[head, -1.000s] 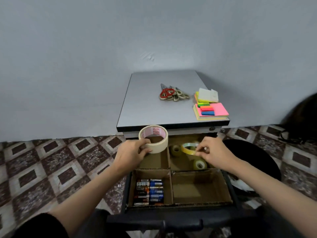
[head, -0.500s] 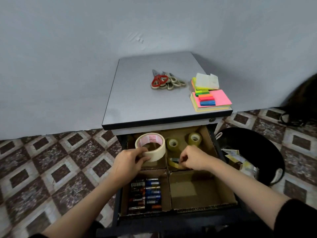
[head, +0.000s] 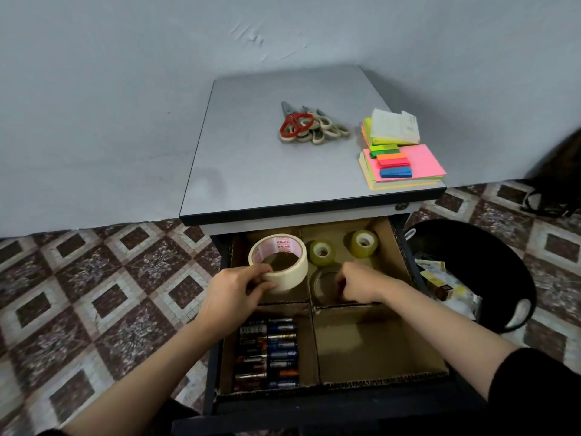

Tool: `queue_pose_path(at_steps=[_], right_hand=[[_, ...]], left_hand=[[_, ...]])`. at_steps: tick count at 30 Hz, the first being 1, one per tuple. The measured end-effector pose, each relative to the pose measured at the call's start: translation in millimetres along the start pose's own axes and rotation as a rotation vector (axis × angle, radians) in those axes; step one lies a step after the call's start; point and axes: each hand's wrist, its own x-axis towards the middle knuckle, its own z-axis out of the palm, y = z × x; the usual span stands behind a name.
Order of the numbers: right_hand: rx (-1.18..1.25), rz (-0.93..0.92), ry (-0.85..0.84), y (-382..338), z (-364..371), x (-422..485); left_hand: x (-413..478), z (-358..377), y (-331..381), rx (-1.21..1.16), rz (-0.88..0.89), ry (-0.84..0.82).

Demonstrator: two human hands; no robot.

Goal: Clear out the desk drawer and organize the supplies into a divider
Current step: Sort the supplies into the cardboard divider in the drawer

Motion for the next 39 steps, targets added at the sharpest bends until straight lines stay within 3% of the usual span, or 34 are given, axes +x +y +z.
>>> queue_pose_path(at_steps=[5,10,18,28,39], right_hand=[[0.076,0.049,0.212,18,-12,-10],[0.170,0.098,0.256,34,-25,-15],[0.497,0.008,0.440,42,-31,-35],[0.673,-0.032,0.424,51,-39,-28],[0.719,-0.031,0.418,56,-47,-23]], left_hand=[[1,1,0,-0.015,0.006,0.022],[6,2,17,-0.023,0.038,0.029],[32,25,47,0.258,0.222,-0.050],[66,40,67,0.331,0.414,-0.227],[59,61,73,0.440,0.332,-0.418]])
